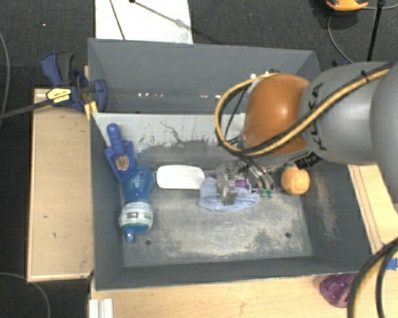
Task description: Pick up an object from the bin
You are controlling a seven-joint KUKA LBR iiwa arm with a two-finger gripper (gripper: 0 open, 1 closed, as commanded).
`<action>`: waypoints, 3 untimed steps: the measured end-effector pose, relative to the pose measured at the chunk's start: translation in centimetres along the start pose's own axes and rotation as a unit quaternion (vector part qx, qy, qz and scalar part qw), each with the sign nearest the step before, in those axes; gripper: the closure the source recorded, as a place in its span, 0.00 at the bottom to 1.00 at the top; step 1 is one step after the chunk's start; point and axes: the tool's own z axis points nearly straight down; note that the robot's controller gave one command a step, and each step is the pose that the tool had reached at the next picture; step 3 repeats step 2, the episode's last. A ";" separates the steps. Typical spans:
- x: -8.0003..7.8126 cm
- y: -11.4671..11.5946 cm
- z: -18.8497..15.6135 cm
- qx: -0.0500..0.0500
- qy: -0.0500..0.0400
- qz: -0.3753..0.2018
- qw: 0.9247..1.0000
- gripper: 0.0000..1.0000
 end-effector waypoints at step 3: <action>-0.6 -1.0 3.9 -0.001 -0.006 0.057 0.998 1.00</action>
Offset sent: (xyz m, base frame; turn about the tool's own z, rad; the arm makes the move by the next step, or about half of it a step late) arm 0.0000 0.0000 0.0000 0.0000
